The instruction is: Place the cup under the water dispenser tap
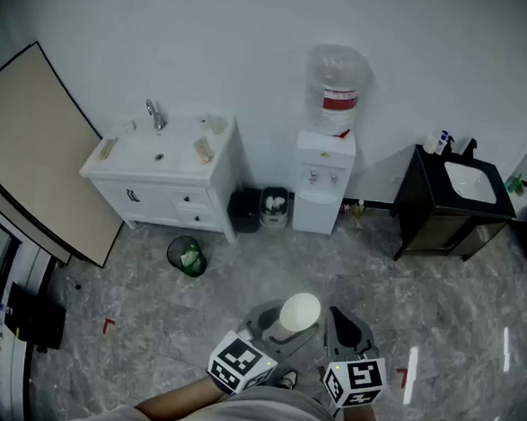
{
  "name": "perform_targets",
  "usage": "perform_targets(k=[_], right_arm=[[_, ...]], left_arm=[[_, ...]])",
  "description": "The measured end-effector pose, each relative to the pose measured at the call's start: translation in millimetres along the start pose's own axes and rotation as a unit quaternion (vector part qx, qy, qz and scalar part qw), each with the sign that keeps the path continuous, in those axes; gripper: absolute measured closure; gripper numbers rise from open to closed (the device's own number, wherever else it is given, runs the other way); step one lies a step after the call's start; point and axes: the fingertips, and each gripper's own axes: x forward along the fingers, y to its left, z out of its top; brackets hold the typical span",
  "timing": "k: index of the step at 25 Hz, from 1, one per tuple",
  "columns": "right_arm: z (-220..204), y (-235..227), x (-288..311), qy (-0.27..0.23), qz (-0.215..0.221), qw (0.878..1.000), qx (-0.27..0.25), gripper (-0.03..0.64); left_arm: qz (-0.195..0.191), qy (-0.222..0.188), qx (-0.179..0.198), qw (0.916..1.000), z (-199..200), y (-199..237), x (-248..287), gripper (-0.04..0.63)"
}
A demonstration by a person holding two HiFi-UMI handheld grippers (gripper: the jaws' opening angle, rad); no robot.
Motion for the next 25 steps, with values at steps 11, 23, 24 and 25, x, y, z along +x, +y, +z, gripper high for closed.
perform_targets(k=[11, 23, 24, 25], right_arm=[[6.0, -4.3, -4.7, -0.014, 0.019, 1.000, 0.016, 0.600], [2.9, -18.9, -11.9, -0.025, 0.029, 0.999, 0.018, 0.600], [3.5, -21.4, -12.8, -0.026, 0.029, 0.999, 0.018, 0.600], [4.2, -24.4, -13.5, -0.027, 0.030, 0.999, 0.018, 0.600]], left_arm=[[0.005, 0.000, 0.004, 1.0000, 2.6, -3.2, 6.8, 0.330], [0.026, -0.001, 0.012, 0.9996, 2.4, -3.7, 21.5, 0.330], [0.029, -0.002, 0.012, 0.9995, 3.0, -3.6, 23.6, 0.329], [0.031, -0.002, 0.011, 0.9995, 3.5, -3.7, 25.9, 0.330]])
